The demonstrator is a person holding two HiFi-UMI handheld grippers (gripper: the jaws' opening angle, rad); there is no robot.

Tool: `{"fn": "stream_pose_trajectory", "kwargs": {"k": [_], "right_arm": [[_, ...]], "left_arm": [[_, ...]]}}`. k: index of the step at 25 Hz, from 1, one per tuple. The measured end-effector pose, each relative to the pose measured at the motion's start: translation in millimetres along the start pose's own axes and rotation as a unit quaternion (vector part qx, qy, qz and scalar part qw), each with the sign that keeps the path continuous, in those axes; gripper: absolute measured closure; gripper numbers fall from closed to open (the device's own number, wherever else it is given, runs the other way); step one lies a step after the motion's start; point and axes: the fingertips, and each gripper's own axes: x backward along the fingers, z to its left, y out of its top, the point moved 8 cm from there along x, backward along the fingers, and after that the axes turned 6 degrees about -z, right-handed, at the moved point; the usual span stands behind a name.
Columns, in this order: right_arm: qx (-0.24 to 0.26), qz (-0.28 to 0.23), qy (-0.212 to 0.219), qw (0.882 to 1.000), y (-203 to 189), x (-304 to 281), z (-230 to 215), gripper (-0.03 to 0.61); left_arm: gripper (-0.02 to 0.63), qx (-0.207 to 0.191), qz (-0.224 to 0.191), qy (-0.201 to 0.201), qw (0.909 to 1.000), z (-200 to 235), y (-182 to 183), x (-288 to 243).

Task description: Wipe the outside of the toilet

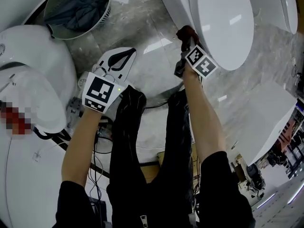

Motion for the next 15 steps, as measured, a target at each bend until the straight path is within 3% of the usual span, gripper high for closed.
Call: {"fn": "stream_pose_trajectory", "kwargs": {"k": [15], "right_arm": [[0.001, 0.028, 0.036, 0.999, -19, 23, -72, 0.512]], "left_arm": [[0.609, 0.014, 0.009, 0.046, 0.9988, -77, -1, -41]]}}
